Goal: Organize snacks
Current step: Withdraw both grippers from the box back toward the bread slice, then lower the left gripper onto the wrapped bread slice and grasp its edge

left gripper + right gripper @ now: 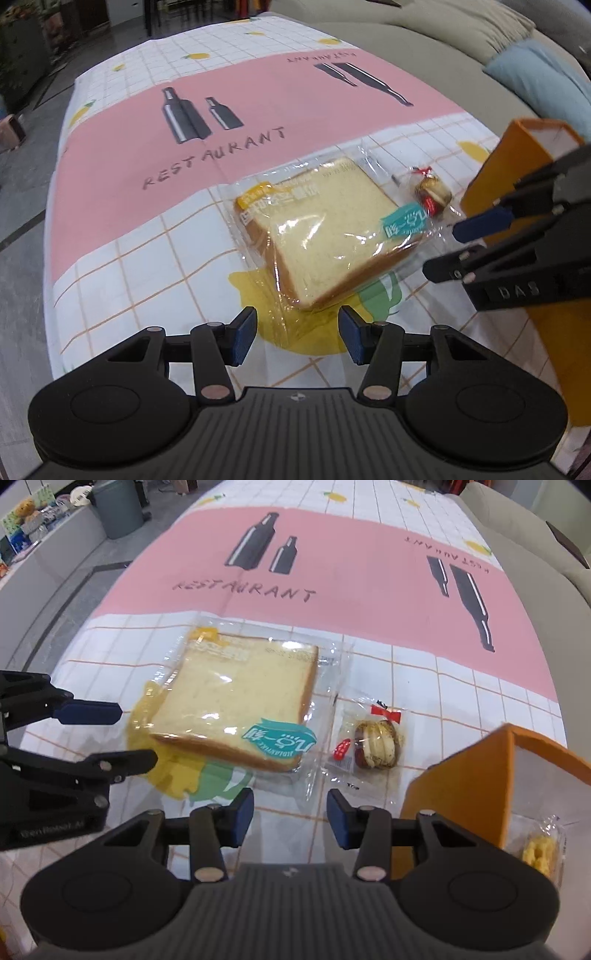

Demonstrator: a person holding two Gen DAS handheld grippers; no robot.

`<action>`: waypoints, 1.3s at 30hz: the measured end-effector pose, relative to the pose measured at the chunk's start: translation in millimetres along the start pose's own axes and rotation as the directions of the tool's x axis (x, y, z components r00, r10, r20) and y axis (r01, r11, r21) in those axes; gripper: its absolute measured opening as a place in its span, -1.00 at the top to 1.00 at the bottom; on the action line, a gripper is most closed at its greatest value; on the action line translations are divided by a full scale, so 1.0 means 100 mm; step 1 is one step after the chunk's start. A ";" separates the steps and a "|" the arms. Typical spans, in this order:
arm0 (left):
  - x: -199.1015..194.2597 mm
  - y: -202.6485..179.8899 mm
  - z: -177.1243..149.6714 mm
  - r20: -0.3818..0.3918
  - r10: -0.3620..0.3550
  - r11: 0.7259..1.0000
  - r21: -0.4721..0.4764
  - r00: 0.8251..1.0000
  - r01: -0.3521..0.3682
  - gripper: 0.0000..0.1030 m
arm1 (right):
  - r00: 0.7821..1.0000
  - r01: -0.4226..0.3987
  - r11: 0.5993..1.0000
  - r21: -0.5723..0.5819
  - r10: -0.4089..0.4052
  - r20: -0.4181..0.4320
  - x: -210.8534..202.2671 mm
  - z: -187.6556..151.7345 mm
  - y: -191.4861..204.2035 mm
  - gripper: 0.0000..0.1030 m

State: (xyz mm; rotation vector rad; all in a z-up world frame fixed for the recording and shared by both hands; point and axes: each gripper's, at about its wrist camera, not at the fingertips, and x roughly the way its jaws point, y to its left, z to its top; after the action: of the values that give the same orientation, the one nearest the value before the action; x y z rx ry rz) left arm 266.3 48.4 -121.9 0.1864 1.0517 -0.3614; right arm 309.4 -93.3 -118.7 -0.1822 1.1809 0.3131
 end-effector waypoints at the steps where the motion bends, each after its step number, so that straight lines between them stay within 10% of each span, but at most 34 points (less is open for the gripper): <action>1: 0.02 -0.02 0.00 0.003 -0.003 1.000 0.014 1.000 0.003 -0.17 | 1.000 0.002 1.000 0.002 -0.002 -0.005 0.03 0.01 -0.01 0.19; 10: 0.13 -0.23 0.01 0.001 0.080 0.988 0.136 0.997 -0.079 0.28 | 1.000 -0.002 1.000 0.021 0.002 -0.021 0.17 0.02 -0.04 0.95; 30: -0.63 -0.21 -0.84 -0.167 0.008 0.983 -0.178 0.986 -0.038 0.75 | 0.980 -0.192 0.978 0.081 0.195 -0.032 -0.24 -0.76 0.37 0.99; 33: -0.67 -0.23 -0.90 -0.167 -0.002 0.980 -0.194 0.986 -0.031 0.70 | 0.981 -0.193 0.979 0.072 0.195 -0.022 -0.26 -0.94 0.46 0.99; 39: -0.74 0.06 -0.86 -0.094 -0.085 0.931 -0.363 0.992 0.046 -0.19 | 0.987 -0.163 0.986 0.026 0.163 -0.009 -0.29 -1.02 0.46 0.82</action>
State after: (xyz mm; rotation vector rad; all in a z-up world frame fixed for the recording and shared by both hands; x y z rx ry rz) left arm 166.0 96.5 -99.1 -0.1613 1.2149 -0.2140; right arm 194.5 -84.9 -128.4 -0.0652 1.2125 0.4413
